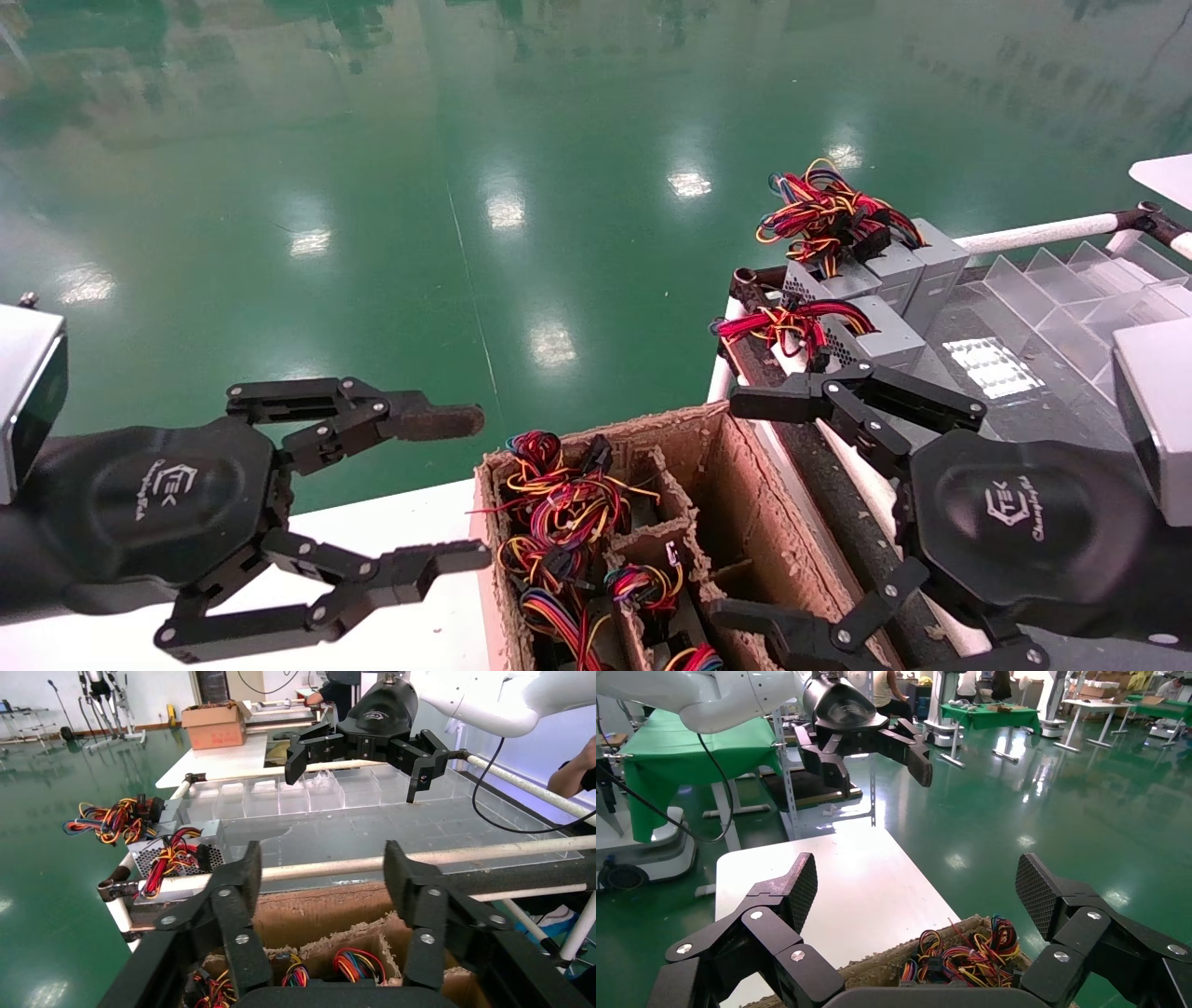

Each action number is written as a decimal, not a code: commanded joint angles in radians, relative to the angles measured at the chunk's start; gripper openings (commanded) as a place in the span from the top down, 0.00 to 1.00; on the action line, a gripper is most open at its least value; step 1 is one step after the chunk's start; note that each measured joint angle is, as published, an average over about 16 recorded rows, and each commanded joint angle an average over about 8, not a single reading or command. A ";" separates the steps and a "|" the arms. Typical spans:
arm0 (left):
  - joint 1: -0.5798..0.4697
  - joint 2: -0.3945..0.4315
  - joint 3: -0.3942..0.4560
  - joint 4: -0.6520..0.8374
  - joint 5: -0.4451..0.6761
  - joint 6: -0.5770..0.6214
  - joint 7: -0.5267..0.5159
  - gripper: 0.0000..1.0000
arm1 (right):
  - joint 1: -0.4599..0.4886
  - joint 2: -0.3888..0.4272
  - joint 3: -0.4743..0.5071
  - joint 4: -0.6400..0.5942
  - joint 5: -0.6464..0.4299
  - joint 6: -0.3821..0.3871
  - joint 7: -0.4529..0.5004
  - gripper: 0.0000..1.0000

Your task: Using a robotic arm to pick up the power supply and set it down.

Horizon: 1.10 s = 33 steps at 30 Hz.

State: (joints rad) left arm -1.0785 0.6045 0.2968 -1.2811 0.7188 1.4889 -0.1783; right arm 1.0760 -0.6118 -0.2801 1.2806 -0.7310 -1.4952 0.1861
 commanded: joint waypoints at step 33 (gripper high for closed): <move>0.000 0.000 0.000 0.000 0.000 0.000 0.000 0.00 | -0.001 0.002 -0.002 -0.003 -0.007 0.003 0.001 0.00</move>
State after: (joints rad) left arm -1.0786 0.6045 0.2969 -1.2809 0.7188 1.4890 -0.1782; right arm 1.0766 -0.6078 -0.2891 1.2798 -0.7567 -1.4892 0.1868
